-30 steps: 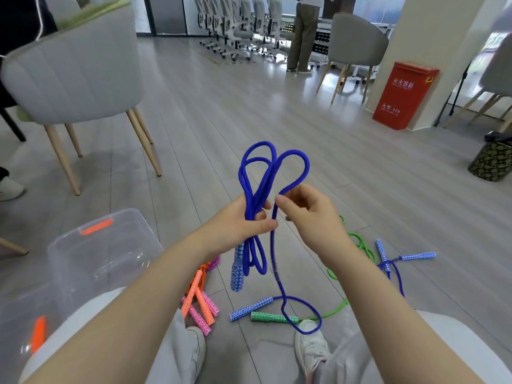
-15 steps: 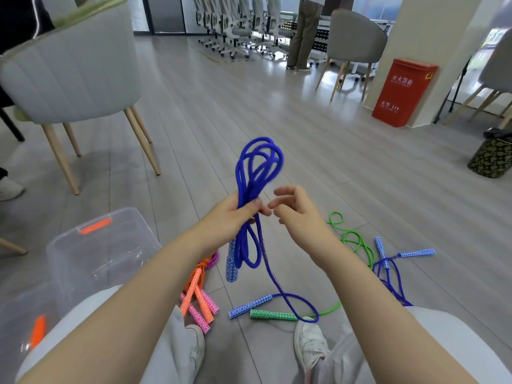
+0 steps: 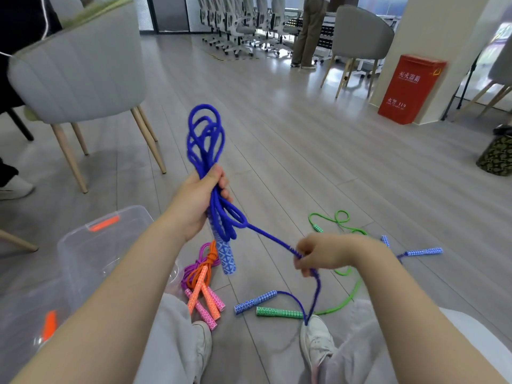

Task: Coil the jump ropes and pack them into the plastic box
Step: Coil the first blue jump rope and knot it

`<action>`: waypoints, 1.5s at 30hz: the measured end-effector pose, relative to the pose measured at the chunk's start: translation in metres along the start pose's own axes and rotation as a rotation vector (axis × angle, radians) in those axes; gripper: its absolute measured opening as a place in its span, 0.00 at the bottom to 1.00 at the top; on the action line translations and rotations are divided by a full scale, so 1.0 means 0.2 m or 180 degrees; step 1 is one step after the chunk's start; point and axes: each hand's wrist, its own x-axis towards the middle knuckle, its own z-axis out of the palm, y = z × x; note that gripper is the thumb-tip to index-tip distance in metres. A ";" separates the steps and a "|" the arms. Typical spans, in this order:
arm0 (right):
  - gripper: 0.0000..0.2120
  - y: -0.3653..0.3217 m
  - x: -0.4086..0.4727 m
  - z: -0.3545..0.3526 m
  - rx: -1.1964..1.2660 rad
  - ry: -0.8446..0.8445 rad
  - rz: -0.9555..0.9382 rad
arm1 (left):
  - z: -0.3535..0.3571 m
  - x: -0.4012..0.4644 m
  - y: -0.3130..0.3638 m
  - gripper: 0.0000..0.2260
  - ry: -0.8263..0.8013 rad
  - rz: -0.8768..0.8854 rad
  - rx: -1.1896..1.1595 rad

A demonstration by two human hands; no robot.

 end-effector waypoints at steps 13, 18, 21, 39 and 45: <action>0.12 -0.21 -0.14 -0.05 0.0951 0.1582 -0.0687 | 0.09 -0.05 -0.14 0.07 -0.0500 0.0171 0.2184; 0.09 -0.23 -0.12 -0.04 0.1070 0.1513 -0.0269 | 0.13 -0.08 -0.18 0.07 -0.0718 0.0072 0.2184; 0.08 -0.21 -0.09 -0.03 0.1382 0.1818 -0.0277 | 0.15 -0.08 -0.17 0.07 -0.0722 0.0072 0.2050; 0.06 -0.11 -0.05 -0.02 0.1308 0.1621 0.0179 | 0.05 -0.04 -0.07 0.06 0.0061 0.0136 0.1601; 0.10 -0.11 -0.04 -0.03 0.0609 0.2304 0.0462 | 0.04 -0.03 -0.05 0.07 0.0056 0.0064 0.1343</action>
